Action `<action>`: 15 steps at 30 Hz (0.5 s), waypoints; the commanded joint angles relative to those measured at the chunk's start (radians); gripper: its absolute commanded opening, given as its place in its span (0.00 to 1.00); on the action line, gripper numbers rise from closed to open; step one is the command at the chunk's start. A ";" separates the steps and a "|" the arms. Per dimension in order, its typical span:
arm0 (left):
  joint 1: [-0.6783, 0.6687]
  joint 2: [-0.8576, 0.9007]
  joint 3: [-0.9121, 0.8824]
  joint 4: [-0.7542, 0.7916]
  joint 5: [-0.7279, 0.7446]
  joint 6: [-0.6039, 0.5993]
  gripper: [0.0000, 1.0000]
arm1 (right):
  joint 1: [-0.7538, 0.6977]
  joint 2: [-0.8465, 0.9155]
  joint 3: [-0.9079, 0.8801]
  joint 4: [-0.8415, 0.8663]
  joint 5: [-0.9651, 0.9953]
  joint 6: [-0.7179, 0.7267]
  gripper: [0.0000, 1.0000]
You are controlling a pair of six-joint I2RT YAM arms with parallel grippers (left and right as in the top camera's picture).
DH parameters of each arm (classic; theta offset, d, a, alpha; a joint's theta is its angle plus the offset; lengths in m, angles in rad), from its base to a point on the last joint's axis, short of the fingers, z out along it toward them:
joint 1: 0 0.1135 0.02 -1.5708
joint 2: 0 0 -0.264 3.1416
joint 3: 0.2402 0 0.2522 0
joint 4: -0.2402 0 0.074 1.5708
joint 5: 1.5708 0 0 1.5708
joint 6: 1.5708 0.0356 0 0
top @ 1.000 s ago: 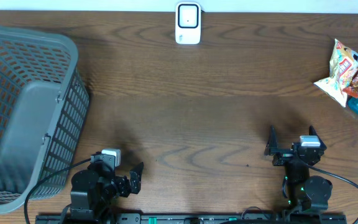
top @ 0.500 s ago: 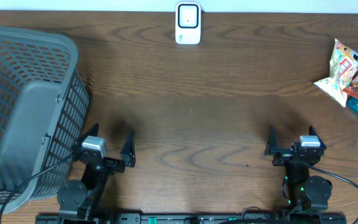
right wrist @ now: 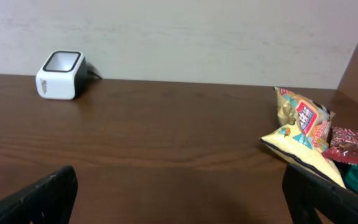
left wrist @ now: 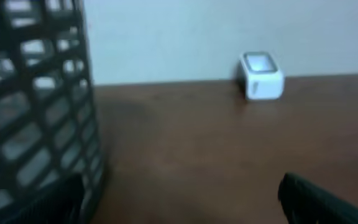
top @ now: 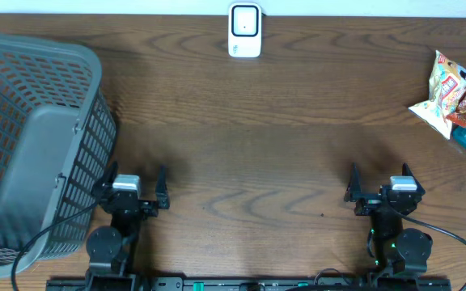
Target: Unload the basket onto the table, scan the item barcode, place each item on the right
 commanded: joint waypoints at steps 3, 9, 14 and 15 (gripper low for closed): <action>0.012 -0.011 -0.003 -0.066 -0.031 0.036 1.00 | 0.004 -0.006 -0.001 -0.002 0.001 -0.005 0.99; 0.012 -0.011 -0.003 -0.066 -0.039 -0.022 1.00 | 0.004 -0.006 -0.001 -0.002 0.001 -0.005 0.99; 0.012 -0.011 -0.003 -0.066 -0.040 -0.033 1.00 | 0.004 -0.006 -0.001 -0.002 0.001 -0.005 0.99; 0.012 -0.011 -0.003 -0.066 -0.041 -0.036 1.00 | 0.004 -0.006 -0.001 -0.002 0.001 -0.005 0.99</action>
